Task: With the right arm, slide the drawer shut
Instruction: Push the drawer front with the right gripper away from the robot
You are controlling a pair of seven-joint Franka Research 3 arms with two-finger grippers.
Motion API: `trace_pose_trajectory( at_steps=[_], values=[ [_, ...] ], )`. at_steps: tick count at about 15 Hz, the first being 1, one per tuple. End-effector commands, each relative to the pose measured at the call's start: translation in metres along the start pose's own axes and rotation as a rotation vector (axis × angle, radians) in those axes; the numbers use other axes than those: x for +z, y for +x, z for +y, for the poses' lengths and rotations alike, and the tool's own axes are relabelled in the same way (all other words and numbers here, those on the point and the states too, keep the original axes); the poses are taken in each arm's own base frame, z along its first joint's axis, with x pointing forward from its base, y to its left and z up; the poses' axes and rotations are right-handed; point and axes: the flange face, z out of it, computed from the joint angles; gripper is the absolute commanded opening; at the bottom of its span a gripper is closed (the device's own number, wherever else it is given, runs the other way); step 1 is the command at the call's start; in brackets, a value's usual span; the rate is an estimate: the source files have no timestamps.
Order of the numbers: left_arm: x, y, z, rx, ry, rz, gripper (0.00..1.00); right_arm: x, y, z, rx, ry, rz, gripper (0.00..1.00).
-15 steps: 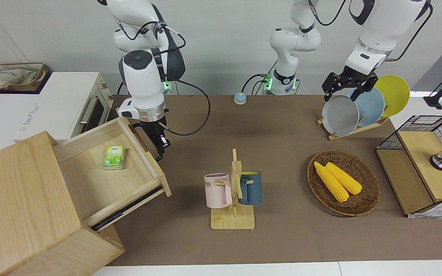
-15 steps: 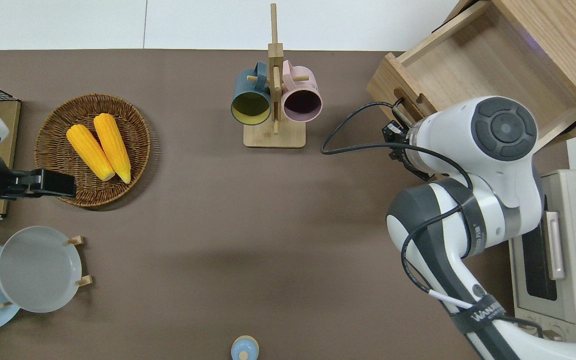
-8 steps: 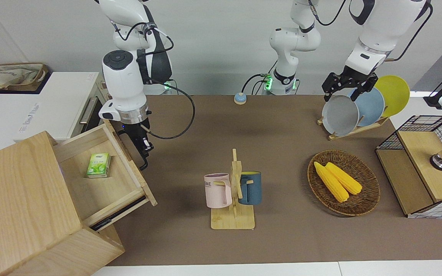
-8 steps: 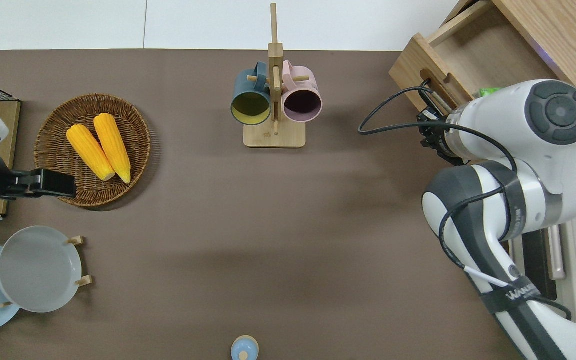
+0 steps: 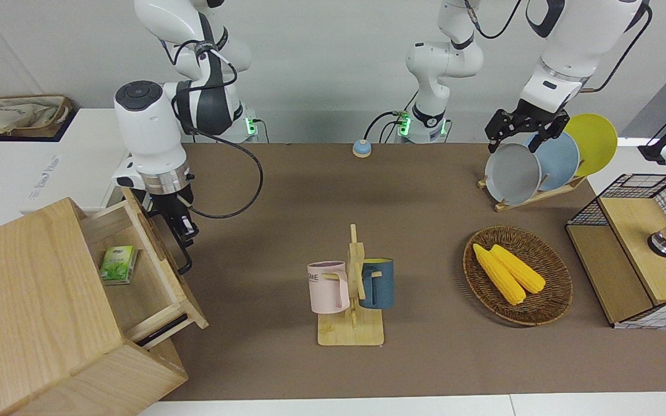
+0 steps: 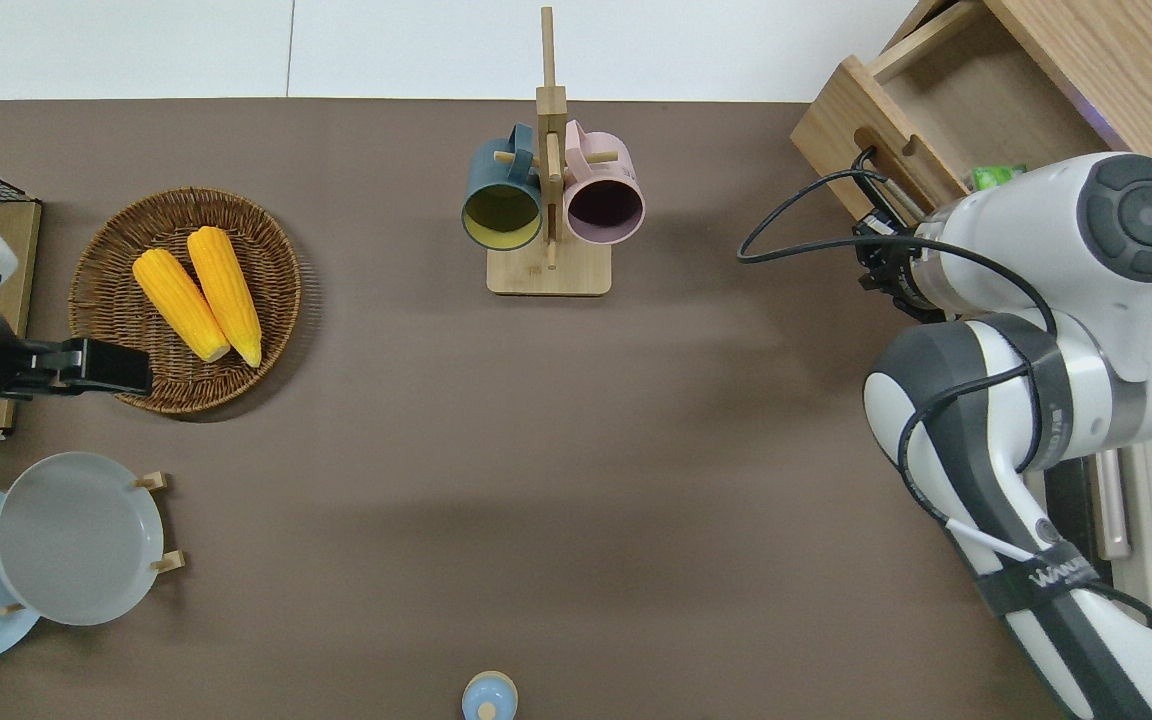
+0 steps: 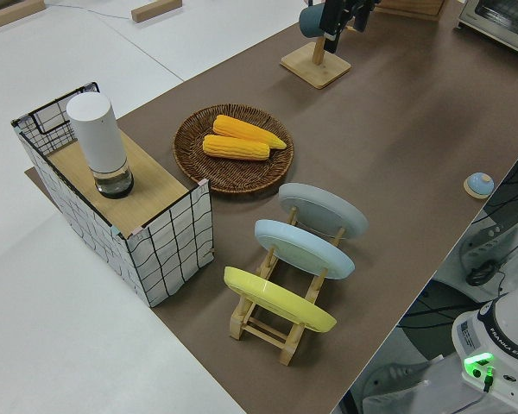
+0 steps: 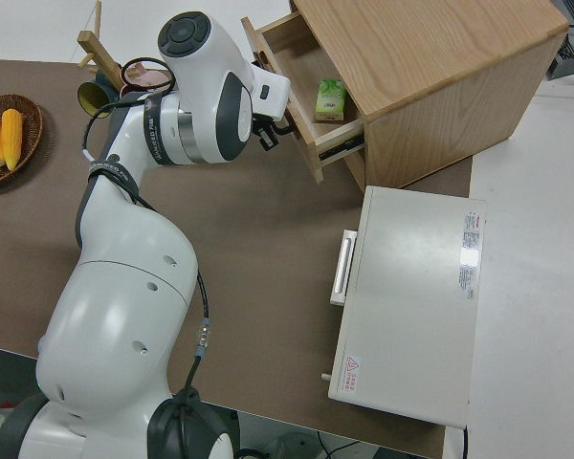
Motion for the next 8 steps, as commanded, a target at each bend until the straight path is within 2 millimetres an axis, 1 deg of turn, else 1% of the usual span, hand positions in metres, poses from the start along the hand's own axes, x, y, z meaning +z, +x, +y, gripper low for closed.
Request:
trace_pose_trajectory(
  at_steps=[1, 5, 8],
  values=[
    [-0.005, -0.004, -0.002, 0.002, 0.012, -0.002, 1.0, 0.004, 0.032, 0.005, -0.008, 0.042, 0.016, 0.0],
    [-0.004, -0.004, -0.002, 0.002, 0.012, -0.003, 1.0, 0.009, 0.067, 0.031, -0.027, 0.047, 0.023, 0.0],
    [-0.004, -0.004, -0.002, 0.002, 0.012, -0.003, 1.0, 0.01, 0.083, 0.041, -0.015, 0.077, 0.032, 0.0]
  ],
)
